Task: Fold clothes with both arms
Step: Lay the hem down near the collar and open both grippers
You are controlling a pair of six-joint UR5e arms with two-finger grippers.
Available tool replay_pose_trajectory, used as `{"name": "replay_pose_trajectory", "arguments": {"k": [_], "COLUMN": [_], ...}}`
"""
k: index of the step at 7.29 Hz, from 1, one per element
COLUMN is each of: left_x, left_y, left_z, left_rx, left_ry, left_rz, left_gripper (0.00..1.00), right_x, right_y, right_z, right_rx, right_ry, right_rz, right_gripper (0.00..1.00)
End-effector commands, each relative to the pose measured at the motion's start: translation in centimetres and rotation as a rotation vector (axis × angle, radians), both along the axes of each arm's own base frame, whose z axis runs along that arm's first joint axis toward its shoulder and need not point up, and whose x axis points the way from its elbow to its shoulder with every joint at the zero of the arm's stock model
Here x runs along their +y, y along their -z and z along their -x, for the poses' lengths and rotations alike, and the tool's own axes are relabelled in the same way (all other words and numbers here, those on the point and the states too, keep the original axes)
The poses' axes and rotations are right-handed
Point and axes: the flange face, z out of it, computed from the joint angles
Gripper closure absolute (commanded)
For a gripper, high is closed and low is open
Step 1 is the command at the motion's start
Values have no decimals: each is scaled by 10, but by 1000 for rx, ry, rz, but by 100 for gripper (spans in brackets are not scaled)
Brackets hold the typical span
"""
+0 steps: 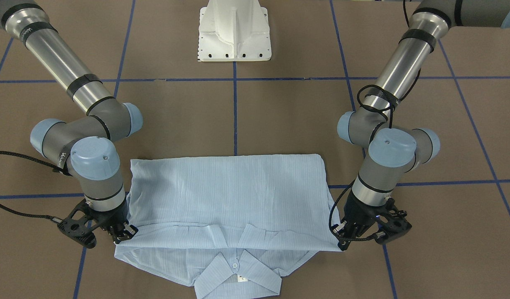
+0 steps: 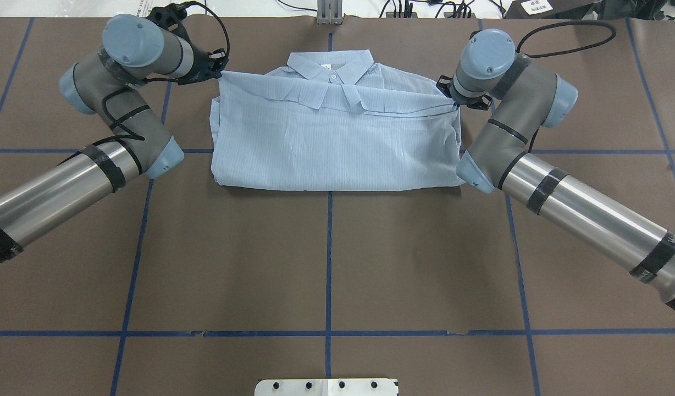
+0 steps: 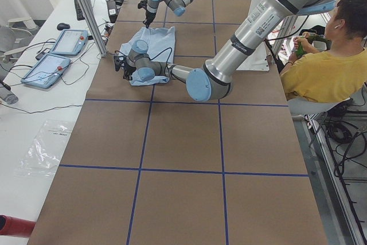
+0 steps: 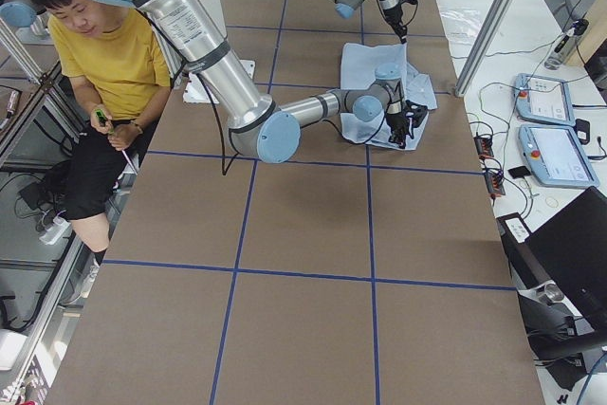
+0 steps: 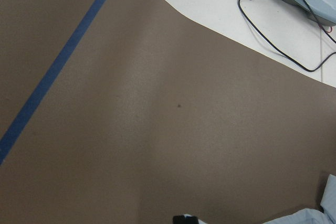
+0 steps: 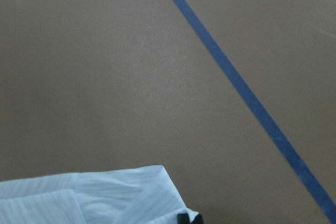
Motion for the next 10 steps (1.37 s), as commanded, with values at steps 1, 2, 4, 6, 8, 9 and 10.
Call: {"name": "replay_pose_trajectory", "arguments": {"k": [1,2,4,6,8,9,10], "left_x": [0,0,1,-1,-10,-8,-8], "left_y": [-1,-1,-2,1,12,15,15], "left_z": [-1,-1,-1,2,23,28,28], "left_rx": [-2,-2,-10,-12,2,9,10], "left_ry": [-2,-2,-10,-12,9,11,10], "left_rz": [0,0,-11,-21,-38,-46,-48], "left_gripper": [100,100,30,4,4,4,4], "right_x": [-1,-1,-4,-6,38,84,123], "right_y": [-4,-4,6,27,38,25,16], "right_z": [0,0,0,-12,-45,-60,-68], "right_rx": [9,9,6,-31,-140,-188,-214], "right_ry": [1,1,16,7,51,46,51], "right_rz": [1,1,-19,-40,-54,-26,-6], "right_gripper": [100,100,1,0,0,0,0]}}
